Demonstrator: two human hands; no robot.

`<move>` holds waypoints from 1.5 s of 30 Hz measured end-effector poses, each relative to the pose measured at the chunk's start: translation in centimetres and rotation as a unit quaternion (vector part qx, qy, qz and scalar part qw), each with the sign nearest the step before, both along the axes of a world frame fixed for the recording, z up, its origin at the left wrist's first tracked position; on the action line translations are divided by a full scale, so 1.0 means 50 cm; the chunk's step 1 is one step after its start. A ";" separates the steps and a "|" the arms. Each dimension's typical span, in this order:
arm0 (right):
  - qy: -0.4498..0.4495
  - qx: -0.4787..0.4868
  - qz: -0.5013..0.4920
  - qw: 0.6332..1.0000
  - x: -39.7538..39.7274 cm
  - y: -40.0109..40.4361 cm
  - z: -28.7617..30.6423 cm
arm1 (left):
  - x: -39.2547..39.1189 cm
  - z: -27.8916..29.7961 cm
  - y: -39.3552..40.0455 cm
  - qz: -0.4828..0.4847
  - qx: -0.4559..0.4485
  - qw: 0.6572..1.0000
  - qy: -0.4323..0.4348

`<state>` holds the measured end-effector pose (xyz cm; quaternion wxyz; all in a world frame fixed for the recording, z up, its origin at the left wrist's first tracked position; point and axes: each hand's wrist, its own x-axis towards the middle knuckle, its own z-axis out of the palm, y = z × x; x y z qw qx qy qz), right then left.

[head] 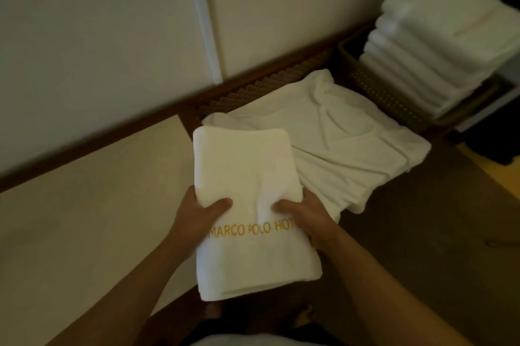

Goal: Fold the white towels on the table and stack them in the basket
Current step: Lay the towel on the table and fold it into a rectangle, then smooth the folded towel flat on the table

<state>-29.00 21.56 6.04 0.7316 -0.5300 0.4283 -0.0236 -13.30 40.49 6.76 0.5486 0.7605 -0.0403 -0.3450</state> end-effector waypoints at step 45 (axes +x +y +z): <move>-0.053 -0.180 -0.293 0.937 -0.800 -1.446 0.280 | -0.674 0.211 -1.676 -0.251 -0.162 0.951 -0.082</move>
